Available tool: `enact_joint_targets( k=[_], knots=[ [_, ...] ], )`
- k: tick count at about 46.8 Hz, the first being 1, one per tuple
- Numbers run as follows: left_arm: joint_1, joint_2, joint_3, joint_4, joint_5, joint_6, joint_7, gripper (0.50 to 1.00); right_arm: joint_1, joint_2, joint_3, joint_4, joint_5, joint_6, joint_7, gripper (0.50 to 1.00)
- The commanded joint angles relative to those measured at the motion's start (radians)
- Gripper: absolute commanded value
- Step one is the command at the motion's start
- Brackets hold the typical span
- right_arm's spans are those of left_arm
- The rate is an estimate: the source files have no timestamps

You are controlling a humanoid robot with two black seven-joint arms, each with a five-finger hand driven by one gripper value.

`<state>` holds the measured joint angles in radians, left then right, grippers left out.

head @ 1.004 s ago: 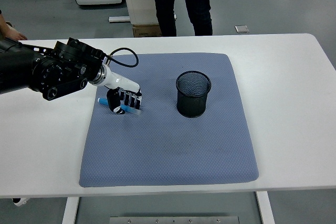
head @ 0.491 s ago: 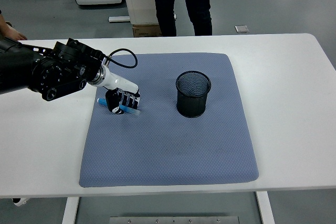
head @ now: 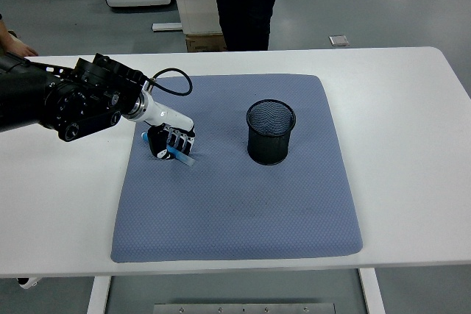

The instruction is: Left hand places marker in pen holder

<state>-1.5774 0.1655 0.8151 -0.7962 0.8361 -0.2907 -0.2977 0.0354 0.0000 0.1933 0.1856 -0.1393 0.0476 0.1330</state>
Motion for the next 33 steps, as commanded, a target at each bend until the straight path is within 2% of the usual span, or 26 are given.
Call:
enact_joint_targets(
  k=[1, 27, 31, 33],
  knots=[
    [-0.001, 0.0, -0.001, 0.0, 0.0, -0.001, 0.0, 0.505, 0.001, 0.0, 0.0, 0.0, 0.0, 0.0, 0.0, 1.0],
    [0.001, 0.002, -0.001, 0.002, 0.0, -0.001, -0.001, 0.5, 0.0, 0.0, 0.0, 0.0, 0.0, 0.0, 0.0, 1.0],
    [0.001, 0.002, -0.001, 0.002, 0.0, -0.001, -0.001, 0.54, 0.0, 0.0, 0.0, 0.0, 0.0, 0.0, 0.0, 1.0],
    [0.001, 0.003, -0.001, 0.002, -0.002, -0.001, -0.001, 0.54, 0.0, 0.0, 0.0, 0.0, 0.0, 0.0, -0.001, 1.0]
  ],
)
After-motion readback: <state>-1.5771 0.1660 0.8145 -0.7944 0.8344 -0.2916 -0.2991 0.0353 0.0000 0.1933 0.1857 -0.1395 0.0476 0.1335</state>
